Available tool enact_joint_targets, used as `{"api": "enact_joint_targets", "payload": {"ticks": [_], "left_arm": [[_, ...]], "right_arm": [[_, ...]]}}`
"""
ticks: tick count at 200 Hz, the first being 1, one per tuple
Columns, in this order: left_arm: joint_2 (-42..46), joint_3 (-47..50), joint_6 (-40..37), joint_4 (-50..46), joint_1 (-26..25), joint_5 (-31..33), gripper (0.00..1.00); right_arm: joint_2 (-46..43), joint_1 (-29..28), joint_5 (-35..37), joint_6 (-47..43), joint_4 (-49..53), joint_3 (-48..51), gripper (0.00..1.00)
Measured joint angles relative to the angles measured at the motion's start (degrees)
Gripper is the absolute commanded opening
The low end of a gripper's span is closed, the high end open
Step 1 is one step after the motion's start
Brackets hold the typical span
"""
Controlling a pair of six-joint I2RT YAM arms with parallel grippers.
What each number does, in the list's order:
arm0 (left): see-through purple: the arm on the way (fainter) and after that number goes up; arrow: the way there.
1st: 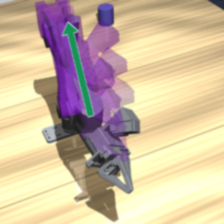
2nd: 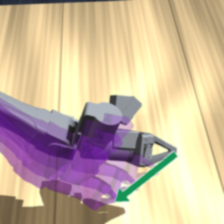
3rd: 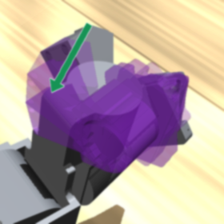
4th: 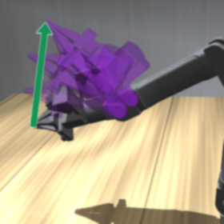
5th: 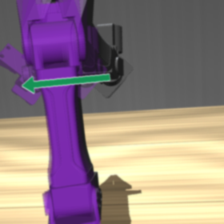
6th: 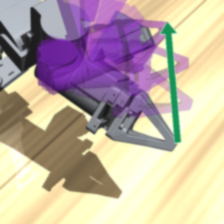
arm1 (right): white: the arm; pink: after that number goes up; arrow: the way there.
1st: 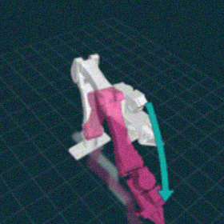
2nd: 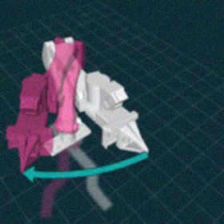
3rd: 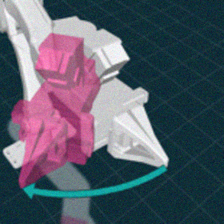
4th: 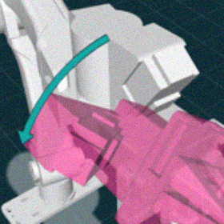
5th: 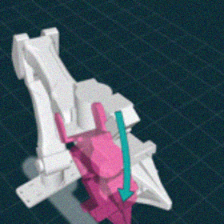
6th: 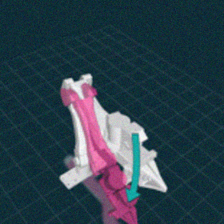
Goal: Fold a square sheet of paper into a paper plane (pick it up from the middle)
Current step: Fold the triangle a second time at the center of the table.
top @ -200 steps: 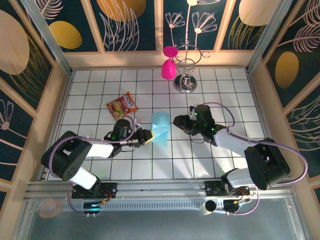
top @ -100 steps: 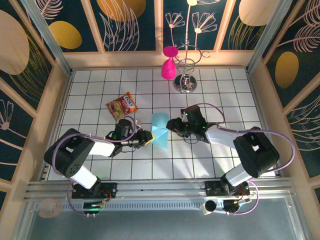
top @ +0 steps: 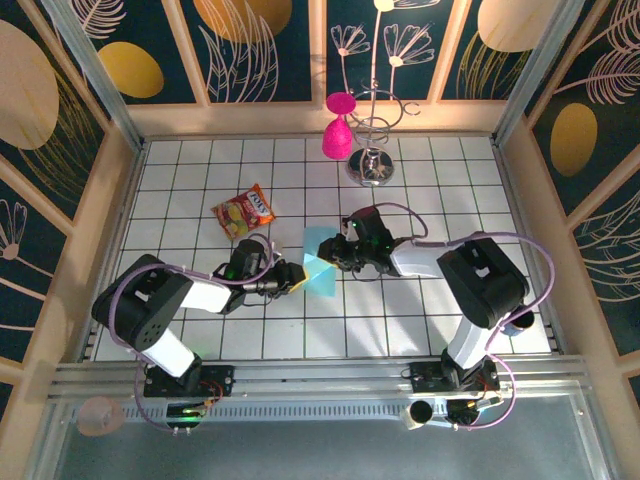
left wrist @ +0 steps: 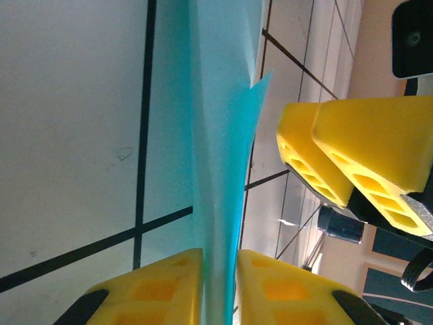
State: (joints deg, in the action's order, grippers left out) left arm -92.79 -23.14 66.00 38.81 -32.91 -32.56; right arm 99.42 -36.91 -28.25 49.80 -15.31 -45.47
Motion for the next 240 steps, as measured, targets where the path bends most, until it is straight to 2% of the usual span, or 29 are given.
{"api": "enact_joint_targets", "payload": {"ticks": [138, 205, 240], "left_arm": [[-3.72, 0.33, 0.26, 3.04, 0.0, -0.42, 0.25], [-3.8, 0.5, 1.31, 4.31, 0.0, -0.39, 0.16], [-2.43, 0.52, 1.73, 4.2, 0.0, -0.13, 0.13]], "right_arm": [[2.62, -0.98, -0.44, 0.04, 4.09, -0.04, 0.29], [2.23, -0.96, -0.33, 0.48, 5.25, -0.2, 0.29], [-3.72, 0.02, 0.37, 1.51, 4.74, 1.77, 0.29]]}}
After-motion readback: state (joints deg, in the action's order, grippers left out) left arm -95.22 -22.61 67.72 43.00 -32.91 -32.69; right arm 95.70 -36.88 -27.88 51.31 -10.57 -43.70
